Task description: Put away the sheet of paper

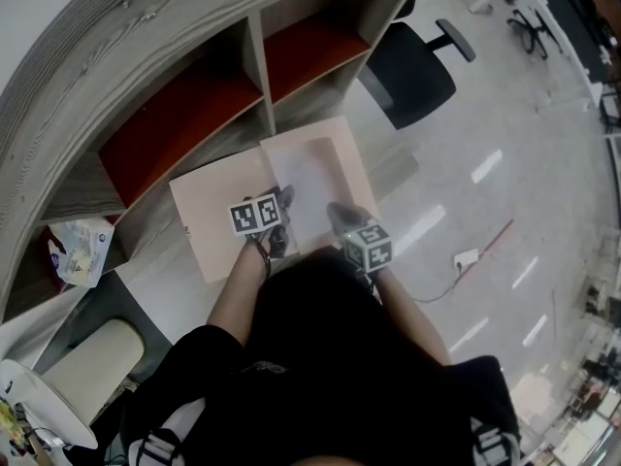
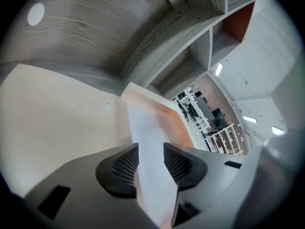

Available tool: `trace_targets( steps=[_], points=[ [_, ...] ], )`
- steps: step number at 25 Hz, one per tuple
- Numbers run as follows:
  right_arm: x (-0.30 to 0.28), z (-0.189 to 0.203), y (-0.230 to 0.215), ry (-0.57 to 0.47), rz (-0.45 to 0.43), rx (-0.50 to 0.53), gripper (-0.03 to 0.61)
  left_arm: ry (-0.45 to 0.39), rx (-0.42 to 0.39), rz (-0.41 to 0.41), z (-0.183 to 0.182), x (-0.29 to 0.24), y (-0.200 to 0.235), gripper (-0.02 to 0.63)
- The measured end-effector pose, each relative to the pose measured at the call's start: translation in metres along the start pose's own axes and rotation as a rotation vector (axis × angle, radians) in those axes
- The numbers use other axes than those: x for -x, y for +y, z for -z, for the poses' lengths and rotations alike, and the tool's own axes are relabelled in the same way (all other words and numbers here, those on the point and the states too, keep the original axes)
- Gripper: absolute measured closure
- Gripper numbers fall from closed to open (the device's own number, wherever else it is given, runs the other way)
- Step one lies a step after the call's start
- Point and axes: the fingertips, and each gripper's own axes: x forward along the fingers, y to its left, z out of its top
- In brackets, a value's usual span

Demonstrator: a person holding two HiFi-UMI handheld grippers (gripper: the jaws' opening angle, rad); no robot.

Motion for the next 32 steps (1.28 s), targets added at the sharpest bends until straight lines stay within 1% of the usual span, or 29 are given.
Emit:
trace_targets(
  steps=[5,12,14,16,19,20,22,23,27,32],
  points=[
    [-0.008,-0.006,0.016,-0.005,-0.019,0.027,0.555,-0.024,-0.03,-0.025,-0.002,0.021,0.008,0.426],
    [-0.017,0.001,0.044,0.004,-0.046,0.052,0.555,-0.126,-0.054,-0.051,-0.009,0.066,0.017,0.428],
    [-0.02,-0.003,0.058,-0.008,-0.065,0.059,0.555,-0.137,-0.077,-0.039,-0.009,0.076,0.016,0.428],
    [-0.024,-0.006,0.071,-0.023,-0.08,0.069,0.555,-0.139,-0.118,-0.021,-0.007,0.086,0.015,0.431],
    [-0.03,-0.007,0.09,-0.032,-0.089,0.082,0.555,-0.163,-0.179,-0.023,-0.004,0.105,0.018,0.456],
    [-0.032,-0.006,0.097,-0.033,-0.094,0.084,0.555,-0.174,-0.196,-0.027,-0.002,0.113,0.019,0.476],
    [-0.034,-0.002,0.112,-0.036,-0.107,0.083,0.555,-0.198,-0.227,-0.03,0.005,0.129,0.021,0.543],
    [-0.035,-0.001,0.119,-0.039,-0.111,0.084,0.555,-0.21,-0.243,-0.033,0.008,0.136,0.022,0.553],
    [-0.033,-0.002,0.132,-0.057,-0.104,0.117,0.555,-0.256,-0.3,-0.059,0.012,0.153,0.025,0.568],
    [-0.017,-0.017,0.14,-0.114,-0.086,0.149,0.558,-0.27,-0.346,-0.055,0.015,0.17,0.021,0.568]
  ],
)
